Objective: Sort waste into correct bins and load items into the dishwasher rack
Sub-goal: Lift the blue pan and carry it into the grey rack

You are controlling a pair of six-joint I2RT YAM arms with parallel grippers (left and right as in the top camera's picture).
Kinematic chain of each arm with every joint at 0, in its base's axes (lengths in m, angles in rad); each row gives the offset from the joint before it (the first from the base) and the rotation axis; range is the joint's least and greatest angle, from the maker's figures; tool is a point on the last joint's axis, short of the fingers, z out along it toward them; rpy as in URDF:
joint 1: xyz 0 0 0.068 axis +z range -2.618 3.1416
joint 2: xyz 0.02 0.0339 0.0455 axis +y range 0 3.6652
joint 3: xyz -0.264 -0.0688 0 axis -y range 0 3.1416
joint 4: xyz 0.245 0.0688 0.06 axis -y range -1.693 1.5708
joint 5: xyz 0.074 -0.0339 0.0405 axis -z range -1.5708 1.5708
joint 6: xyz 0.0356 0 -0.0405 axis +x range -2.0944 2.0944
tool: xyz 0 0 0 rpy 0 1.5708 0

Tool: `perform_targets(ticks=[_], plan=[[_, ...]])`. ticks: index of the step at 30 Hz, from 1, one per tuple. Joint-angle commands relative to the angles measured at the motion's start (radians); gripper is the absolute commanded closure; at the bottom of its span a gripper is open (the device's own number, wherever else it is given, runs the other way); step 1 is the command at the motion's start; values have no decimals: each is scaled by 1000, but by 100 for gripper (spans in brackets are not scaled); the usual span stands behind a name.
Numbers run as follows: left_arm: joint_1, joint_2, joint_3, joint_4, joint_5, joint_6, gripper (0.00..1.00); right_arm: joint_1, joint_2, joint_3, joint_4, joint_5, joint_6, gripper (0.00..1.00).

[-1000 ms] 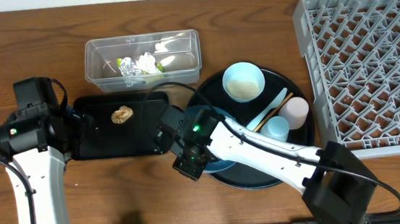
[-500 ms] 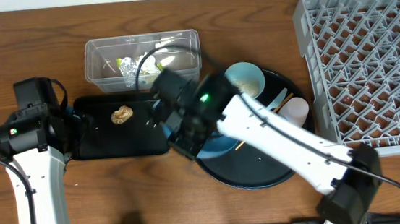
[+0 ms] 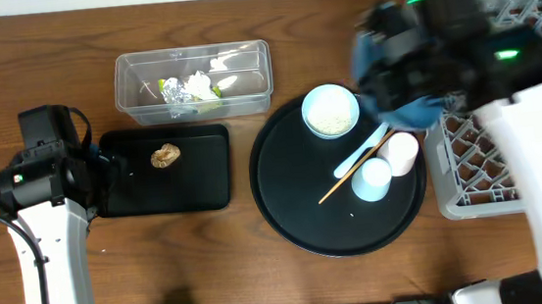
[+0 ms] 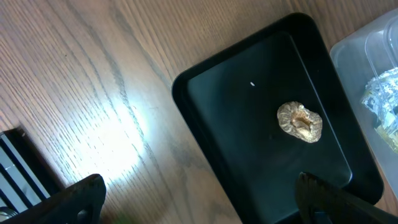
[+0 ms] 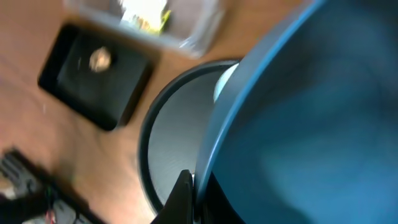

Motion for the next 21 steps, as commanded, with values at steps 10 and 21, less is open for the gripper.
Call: perform_targets(ticks=[10, 21], plan=[[5, 6, -11, -3, -23, -9, 2, -649, 67, 12, 6, -885, -373, 99], [5, 6, -11, -3, -23, -9, 2, -839, 251, 12, 63, -1023, -476, 99]])
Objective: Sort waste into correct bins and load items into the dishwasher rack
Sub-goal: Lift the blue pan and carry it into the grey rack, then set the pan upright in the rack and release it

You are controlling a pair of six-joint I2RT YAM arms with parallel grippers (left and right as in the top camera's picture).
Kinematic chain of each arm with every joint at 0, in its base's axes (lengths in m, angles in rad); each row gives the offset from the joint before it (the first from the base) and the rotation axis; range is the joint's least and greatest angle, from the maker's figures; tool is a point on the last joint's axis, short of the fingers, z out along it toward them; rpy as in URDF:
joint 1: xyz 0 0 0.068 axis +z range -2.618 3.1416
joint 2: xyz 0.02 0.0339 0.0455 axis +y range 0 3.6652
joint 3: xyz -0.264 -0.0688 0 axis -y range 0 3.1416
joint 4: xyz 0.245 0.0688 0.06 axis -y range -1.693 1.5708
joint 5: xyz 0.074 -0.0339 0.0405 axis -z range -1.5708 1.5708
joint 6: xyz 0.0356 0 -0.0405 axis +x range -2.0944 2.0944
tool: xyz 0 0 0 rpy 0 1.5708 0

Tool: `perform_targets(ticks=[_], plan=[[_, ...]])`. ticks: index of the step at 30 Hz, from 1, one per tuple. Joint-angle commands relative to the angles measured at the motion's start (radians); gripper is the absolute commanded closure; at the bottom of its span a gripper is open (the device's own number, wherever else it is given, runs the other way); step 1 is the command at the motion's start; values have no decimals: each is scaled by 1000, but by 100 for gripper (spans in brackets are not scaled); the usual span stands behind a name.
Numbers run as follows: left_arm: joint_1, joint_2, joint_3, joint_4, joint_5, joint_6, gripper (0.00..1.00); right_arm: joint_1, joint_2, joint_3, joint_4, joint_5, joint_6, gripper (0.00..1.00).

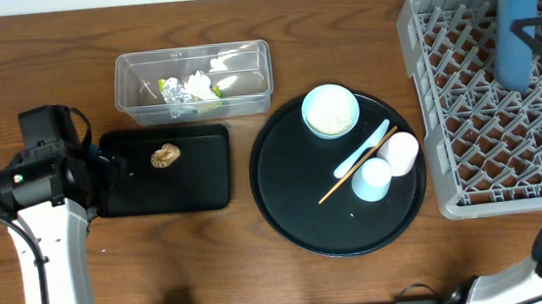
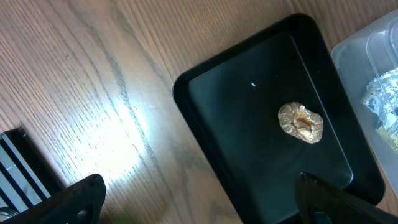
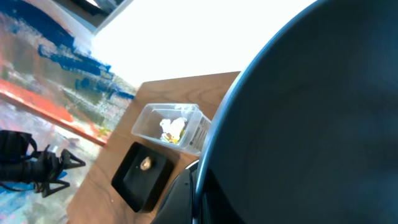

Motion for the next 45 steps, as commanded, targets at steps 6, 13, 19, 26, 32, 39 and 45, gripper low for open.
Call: perform_targets(ticks=[6, 13, 19, 26, 32, 39, 45], plan=[[5, 6, -10, -2, -19, -9, 2, -19, 158, 11, 114, -253, -80, 99], [5, 6, -10, -2, -19, -9, 2, -18, 274, 11, 187, -287, -12, 99], [5, 6, -10, -2, -19, -9, 2, -19, 312, 11, 216, -287, -11, 99], [5, 6, -10, -2, -19, -9, 2, -23, 314, 11, 306, -240, 124, 96], [5, 6, -10, -2, -19, -9, 2, -31, 314, 11, 322, -33, 225, 93], [5, 6, -10, -2, -19, -9, 2, -40, 313, 16, 311, 168, 274, 91], [5, 6, -10, -2, -19, -9, 2, -47, 313, 58, 281, 353, 322, 89]])
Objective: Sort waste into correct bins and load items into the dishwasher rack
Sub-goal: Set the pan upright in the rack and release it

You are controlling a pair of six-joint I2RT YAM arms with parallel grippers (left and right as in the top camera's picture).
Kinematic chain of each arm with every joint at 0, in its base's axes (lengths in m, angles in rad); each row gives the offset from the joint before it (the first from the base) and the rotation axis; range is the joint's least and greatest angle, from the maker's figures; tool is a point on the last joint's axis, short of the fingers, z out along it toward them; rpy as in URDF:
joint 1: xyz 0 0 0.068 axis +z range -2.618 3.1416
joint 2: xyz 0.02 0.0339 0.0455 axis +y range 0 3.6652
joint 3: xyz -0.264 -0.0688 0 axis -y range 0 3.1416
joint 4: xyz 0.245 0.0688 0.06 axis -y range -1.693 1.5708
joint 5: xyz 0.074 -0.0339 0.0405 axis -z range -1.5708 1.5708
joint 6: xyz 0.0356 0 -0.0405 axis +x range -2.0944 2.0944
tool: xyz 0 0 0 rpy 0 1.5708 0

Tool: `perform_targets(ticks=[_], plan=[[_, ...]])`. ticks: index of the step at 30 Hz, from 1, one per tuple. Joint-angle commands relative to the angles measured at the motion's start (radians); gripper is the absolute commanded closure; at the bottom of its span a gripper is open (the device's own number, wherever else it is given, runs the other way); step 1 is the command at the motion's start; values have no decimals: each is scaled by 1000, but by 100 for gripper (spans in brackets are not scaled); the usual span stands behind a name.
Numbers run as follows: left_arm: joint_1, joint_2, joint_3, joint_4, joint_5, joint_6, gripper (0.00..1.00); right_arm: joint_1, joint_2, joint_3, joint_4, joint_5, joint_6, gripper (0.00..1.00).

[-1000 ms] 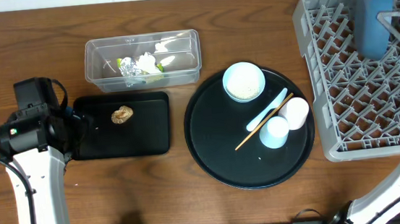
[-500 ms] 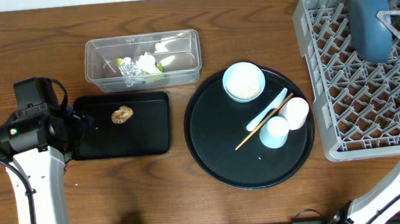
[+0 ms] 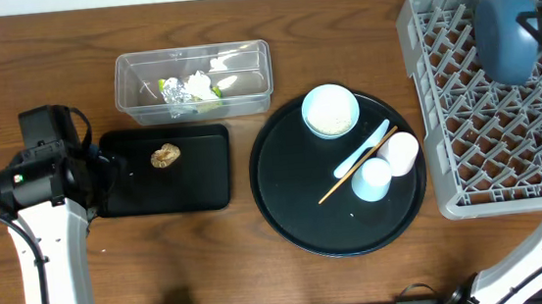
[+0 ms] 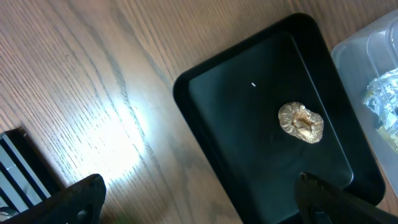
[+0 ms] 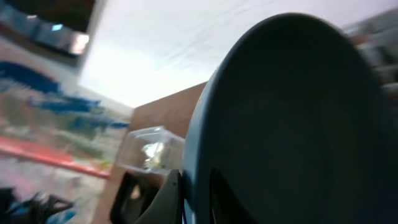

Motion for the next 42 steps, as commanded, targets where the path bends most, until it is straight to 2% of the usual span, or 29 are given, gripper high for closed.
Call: perform_targets(ticks=[1, 8, 13, 16, 20, 25, 32, 34, 36, 37, 42], plan=[[5, 6, -9, -3, -19, -9, 2, -12, 31, 18, -32, 344, 38, 86], [5, 6, -9, -3, -19, -9, 2, -8, 31, 204, -201, 679, 109, 80], [5, 6, -9, -3, -19, -9, 2, -7, 31, 335, -322, 922, 252, 74], [5, 6, -9, -3, -19, -9, 2, 1, 31, 411, -397, 1033, 315, 63], [5, 6, -9, -3, -19, -9, 2, 16, 30, 518, -484, 1094, 338, 57], [5, 6, -9, -3, -19, -9, 2, 53, -10, 634, -559, 1099, 349, 53], [5, 6, -9, -3, -19, -9, 2, 186, -37, 639, -526, 957, 194, 56], [5, 6, -9, -3, -19, -9, 2, 229, -23, 623, -520, 959, 169, 67], [5, 6, -9, -3, -19, -9, 2, 271, -5, 603, -504, 962, 145, 85], [5, 6, -9, -3, -19, -9, 2, 290, 3, 593, -491, 975, 142, 89], [5, 6, -9, -3, -19, -9, 2, 329, 28, 560, -457, 1123, 148, 91]])
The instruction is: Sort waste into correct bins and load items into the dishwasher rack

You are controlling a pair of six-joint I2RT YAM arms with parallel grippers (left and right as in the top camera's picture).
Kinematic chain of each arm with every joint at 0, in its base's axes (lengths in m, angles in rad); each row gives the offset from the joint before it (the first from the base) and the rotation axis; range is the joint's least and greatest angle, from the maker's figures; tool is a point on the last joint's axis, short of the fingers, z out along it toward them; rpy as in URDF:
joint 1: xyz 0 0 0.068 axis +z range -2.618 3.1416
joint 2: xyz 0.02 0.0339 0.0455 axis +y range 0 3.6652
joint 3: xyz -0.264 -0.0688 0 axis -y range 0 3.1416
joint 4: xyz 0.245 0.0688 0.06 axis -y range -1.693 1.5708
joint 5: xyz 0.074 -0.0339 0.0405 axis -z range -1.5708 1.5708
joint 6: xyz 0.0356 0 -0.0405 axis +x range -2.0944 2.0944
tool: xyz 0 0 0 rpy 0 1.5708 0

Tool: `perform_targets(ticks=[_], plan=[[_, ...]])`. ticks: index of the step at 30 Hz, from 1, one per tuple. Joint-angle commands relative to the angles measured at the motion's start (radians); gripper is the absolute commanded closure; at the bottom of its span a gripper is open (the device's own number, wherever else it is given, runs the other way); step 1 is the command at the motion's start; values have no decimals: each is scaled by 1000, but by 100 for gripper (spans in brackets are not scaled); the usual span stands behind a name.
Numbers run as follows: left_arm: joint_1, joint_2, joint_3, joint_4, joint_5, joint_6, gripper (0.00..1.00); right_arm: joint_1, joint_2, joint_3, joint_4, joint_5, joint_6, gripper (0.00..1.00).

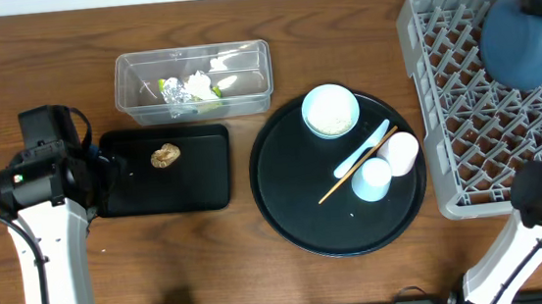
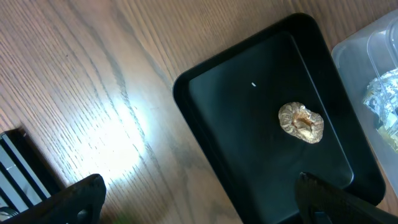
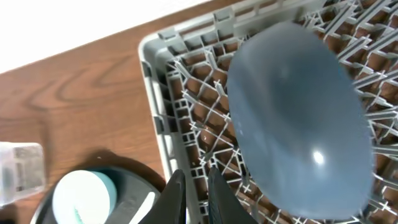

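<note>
A blue plate [image 1: 525, 39] lies tilted in the grey dishwasher rack [image 1: 444, 107] at the far right; it also shows in the right wrist view [image 3: 298, 124]. My right gripper [image 3: 196, 198] hangs above the rack's left edge, its jaws a narrow gap apart and empty, clear of the plate. The round black tray [image 1: 285, 205] holds a white bowl [image 1: 330, 110], a pale spoon [image 1: 362, 150], a chopstick [image 1: 356, 167] and two cups [image 1: 373, 178]. My left gripper [image 2: 202, 208] stands wide open over the left end of the black bin [image 2: 249, 143], which holds a brown scrap [image 2: 301, 122].
A clear bin [image 1: 193, 80] with foil and other waste stands behind the black bin [image 1: 127, 194]. The rack's upright tines fill the right side. Bare wood table [image 1: 212, 265] lies in front of both trays.
The blue plate was upright in my right gripper over the rack; now it lies in the rack, let go, and the gripper is clear of it. The left arm has not moved.
My right gripper held the blue plate above the round tray. Then it held it upright over the rack, then lower among the tines. Now the plate rests in the rack and the gripper is empty. The left gripper stayed open over the black bin throughout.
</note>
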Motion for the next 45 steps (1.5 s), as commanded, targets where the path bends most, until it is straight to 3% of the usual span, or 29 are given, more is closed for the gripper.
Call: perform_targets(ticks=[1, 15, 21, 29, 31, 32, 34, 37, 42, 45], plan=[[5, 6, -9, -3, -19, -9, 2, 2, 31, -18, 4, 94, -25, 91], [5, 6, -9, -3, -19, -9, 2, -69, 76, -19, -45, 395, 152, 89], [5, 6, -9, -3, -19, -9, 2, -50, 28, -19, -53, 306, 153, 90], [5, 6, -9, -3, -19, -9, 2, -11, -93, -18, -57, 197, 148, 79], [5, 6, -9, -3, -19, -9, 2, -2, -123, -18, -63, 129, 122, 62], [5, 6, -9, -3, -19, -9, 2, 6, -146, -18, -76, 52, 86, 46], [5, 6, -9, -3, -19, -10, 2, 19, -174, -18, -100, -51, 45, 34], [5, 6, -9, -2, -19, -10, 2, 53, -211, -18, -151, -208, -39, 27], [5, 6, -9, -3, -19, -9, 2, 153, -229, -19, -231, -256, -95, 1], [5, 6, -9, -3, -19, -9, 2, 236, -216, -23, -252, -256, -94, 1]])
